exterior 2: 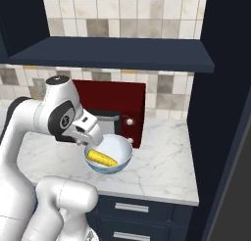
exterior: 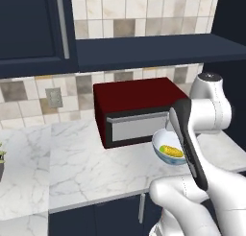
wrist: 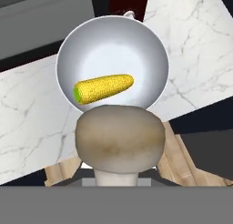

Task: Take the mushroom, corn, and mushroom from the freezer and place them in the bowl on the counter.

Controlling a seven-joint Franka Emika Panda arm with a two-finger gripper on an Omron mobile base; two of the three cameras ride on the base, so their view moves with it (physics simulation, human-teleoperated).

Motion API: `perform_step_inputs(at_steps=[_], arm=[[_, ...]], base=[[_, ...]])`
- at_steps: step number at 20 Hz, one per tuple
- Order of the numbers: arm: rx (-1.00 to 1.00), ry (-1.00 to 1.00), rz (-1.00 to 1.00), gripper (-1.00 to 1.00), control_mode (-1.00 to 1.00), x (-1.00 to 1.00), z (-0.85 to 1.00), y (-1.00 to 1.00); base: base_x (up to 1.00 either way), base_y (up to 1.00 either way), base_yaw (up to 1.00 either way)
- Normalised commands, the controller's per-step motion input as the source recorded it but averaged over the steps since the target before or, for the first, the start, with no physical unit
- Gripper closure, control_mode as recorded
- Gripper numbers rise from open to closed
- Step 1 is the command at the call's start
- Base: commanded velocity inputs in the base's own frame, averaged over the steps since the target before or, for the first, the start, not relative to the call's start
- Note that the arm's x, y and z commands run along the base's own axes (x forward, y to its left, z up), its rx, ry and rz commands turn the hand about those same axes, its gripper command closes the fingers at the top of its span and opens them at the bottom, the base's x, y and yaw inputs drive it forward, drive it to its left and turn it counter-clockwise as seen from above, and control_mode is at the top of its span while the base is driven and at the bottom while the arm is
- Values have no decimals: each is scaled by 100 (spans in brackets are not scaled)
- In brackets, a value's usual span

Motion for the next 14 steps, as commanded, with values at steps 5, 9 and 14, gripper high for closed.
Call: perform_step_inputs(at_steps=[5,9,14], arm=[[0,15,4,100,-100,55,-50,-22],[0,17,13,100,-100,68,-46,-32],[-1,8,13,100,-100,45,-54,-16]], base=[[0,0,0],[0,0,0],[0,0,0]])
